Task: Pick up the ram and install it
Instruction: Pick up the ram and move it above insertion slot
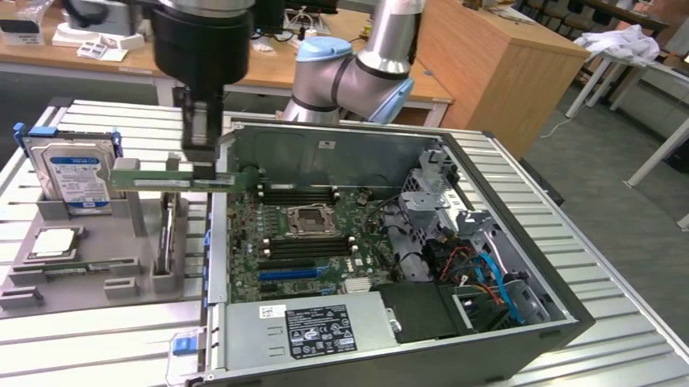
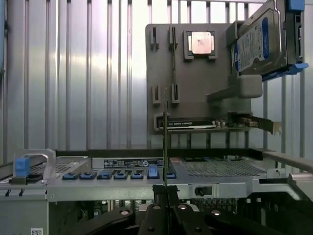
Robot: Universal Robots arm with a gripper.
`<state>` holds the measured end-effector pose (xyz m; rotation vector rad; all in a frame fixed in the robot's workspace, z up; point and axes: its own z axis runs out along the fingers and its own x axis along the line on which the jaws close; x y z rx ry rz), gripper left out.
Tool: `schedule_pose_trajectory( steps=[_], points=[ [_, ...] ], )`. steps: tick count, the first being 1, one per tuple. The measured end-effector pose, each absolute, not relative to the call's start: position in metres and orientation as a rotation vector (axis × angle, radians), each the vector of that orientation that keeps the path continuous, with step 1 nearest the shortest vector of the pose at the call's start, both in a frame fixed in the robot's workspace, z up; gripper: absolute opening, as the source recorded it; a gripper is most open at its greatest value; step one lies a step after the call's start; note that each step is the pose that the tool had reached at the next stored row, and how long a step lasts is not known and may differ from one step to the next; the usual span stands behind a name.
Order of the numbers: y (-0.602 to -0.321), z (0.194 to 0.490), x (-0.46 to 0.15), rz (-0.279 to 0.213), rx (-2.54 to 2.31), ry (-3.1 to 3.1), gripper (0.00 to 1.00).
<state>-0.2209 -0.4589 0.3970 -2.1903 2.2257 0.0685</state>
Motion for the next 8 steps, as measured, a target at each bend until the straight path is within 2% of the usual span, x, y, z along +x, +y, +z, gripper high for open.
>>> schedule_pose_trajectory(
  steps=[8],
  points=[
    [-0.459,0.397,-0.193,0.068,-2.190,2.226,0.12]
  ],
)
